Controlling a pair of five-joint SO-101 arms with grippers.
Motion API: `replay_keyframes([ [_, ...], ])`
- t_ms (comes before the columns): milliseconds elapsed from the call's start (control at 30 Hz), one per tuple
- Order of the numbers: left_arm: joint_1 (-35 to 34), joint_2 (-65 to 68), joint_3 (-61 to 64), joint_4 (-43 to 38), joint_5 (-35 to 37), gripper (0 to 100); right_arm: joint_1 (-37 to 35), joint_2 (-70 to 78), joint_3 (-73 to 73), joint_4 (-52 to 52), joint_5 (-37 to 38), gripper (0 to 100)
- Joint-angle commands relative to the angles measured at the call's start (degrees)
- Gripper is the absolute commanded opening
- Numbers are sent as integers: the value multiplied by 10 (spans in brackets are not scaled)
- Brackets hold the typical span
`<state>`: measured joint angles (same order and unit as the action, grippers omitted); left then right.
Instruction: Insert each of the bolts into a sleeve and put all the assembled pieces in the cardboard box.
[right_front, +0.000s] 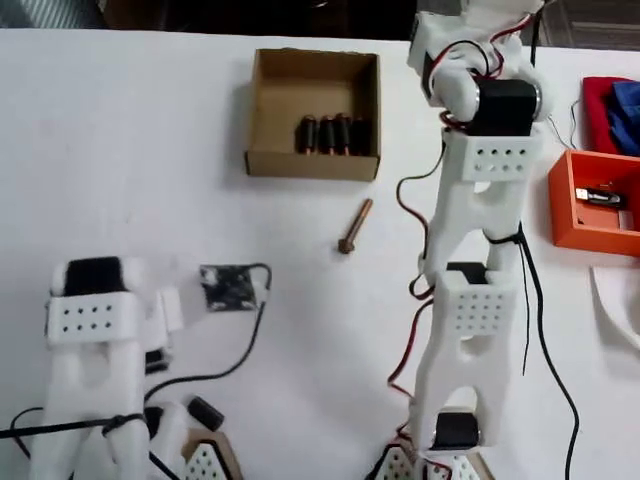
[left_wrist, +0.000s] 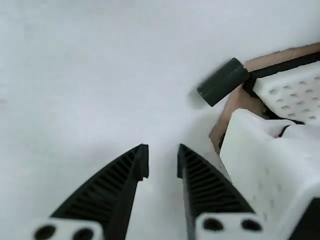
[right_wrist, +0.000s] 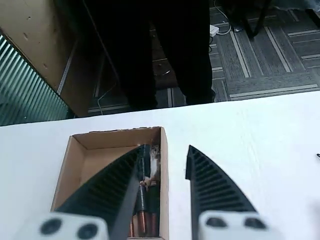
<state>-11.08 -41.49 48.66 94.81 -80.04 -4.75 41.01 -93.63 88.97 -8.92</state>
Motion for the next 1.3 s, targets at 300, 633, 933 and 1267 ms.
replay_keyframes([
  [300, 190, -4, 69, 76, -200, 221, 28, -36, -19, 1, -1, 109],
  [633, 206, -7, 78, 65, -105, 221, 25, -36, -19, 0, -1, 109],
  [933, 200, -4, 74, 58, -148, 218, 28, -36, -19, -1, -1, 109],
  [1267, -70, -8, -15, -104, 146, 218, -6, -41, -19, 84, -2, 109],
])
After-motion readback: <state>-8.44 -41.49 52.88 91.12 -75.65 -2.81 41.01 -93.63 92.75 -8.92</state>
